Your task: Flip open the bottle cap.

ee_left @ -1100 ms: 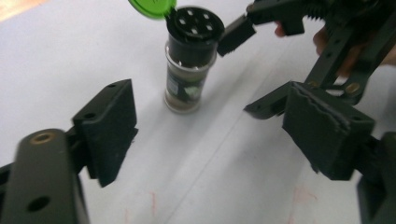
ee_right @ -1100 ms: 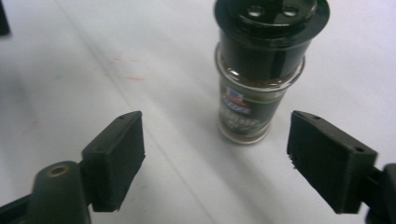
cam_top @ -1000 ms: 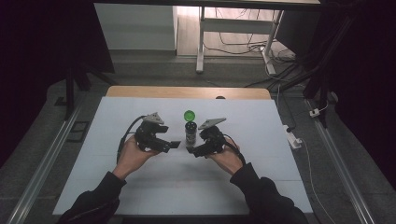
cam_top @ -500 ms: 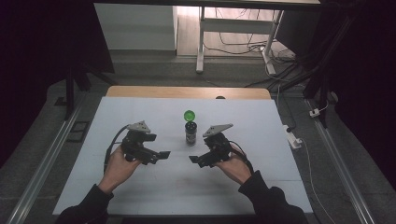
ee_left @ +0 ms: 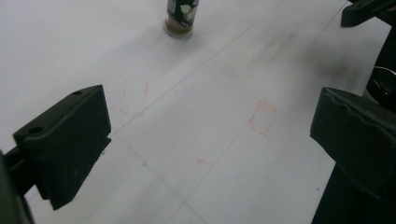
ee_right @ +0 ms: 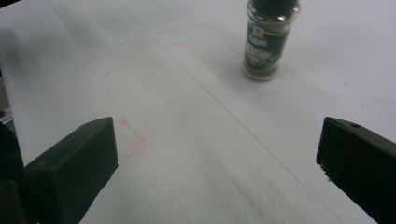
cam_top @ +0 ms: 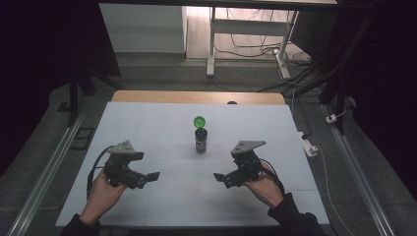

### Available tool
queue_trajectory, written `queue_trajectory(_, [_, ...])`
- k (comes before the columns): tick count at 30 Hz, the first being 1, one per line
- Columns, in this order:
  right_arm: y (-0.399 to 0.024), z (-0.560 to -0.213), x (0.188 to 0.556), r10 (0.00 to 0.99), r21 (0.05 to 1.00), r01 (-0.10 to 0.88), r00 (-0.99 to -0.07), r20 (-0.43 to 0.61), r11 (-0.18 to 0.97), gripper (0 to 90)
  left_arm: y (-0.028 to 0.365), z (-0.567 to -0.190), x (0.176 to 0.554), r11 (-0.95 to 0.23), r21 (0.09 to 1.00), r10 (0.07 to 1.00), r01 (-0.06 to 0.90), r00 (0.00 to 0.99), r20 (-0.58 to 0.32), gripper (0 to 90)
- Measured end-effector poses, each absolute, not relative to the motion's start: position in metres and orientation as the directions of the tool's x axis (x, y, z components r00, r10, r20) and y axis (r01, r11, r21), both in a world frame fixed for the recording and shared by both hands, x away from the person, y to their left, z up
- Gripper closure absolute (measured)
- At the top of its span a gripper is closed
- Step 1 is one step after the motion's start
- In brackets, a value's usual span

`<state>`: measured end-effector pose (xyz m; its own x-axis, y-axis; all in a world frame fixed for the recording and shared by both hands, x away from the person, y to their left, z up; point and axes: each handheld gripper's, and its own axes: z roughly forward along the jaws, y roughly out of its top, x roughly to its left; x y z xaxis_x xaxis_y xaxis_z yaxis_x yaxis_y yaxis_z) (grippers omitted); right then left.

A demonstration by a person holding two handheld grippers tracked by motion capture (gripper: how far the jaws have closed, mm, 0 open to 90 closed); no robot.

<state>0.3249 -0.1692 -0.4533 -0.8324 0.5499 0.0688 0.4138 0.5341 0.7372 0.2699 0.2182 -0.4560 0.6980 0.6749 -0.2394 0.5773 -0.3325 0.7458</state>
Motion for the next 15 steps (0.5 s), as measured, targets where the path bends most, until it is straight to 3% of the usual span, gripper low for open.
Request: queue_trajectory(15, [-0.24,-0.446,0.297,0.669,0.767,0.47,-0.739,0.072,0.436,0.0,0.259,-0.462,0.228,-0.268,0.755,0.75,0.599,0.621,-0.226,0.0])
